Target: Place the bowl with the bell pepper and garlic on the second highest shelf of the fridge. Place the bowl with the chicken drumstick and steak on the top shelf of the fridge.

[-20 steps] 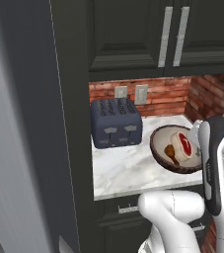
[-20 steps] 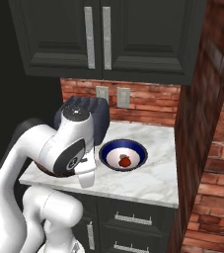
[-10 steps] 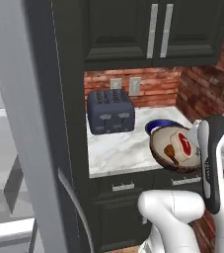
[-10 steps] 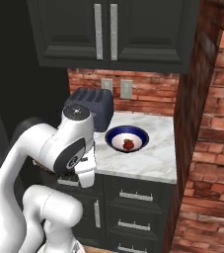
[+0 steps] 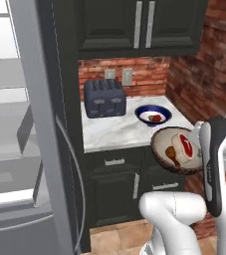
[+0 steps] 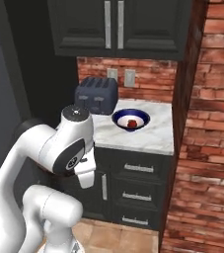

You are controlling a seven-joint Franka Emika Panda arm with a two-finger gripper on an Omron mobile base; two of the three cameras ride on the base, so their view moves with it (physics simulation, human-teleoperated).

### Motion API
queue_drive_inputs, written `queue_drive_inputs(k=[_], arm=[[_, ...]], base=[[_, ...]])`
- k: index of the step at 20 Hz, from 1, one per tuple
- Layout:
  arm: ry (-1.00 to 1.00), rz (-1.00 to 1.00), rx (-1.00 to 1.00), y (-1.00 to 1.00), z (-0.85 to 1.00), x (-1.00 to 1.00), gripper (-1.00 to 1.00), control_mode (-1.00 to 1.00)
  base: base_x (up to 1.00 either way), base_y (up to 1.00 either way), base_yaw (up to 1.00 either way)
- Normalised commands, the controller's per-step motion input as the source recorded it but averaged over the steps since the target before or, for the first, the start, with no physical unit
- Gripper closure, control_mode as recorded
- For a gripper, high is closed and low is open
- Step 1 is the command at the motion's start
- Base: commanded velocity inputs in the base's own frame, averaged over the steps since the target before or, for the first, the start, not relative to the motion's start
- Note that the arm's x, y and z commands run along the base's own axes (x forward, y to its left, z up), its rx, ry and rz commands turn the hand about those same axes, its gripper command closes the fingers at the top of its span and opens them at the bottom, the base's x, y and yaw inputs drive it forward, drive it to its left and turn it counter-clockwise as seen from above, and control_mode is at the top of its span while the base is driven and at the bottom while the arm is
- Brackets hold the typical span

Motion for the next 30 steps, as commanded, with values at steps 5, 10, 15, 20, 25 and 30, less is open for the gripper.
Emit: queue_drive_inputs(k=[5, 10, 15, 20, 25, 30], arm=[[0.00, 0.00, 0.00, 0.00, 0.00, 0.00, 1.00, 1.00], [0.00, 0.00, 0.00, 0.00, 0.00, 0.00, 1.00, 1.00], [0.00, 0.00, 0.00, 0.00, 0.00, 0.00, 1.00, 1.00], [0.00, 0.00, 0.00, 0.00, 0.00, 0.00, 1.00, 1.00], [0.00, 0.00, 0.00, 0.00, 0.00, 0.00, 1.00, 1.00], [0.00, 0.00, 0.00, 0.00, 0.00, 0.00, 1.00, 1.00]], base=[[-0.96, -0.17, 0.03], [-0.99, 0.48, 0.15], [-0.75, 1.00, 0.05], [-0.18, 1.00, 0.00], [0.22, 1.00, 0.00], [0.74, 1.00, -0.02]])
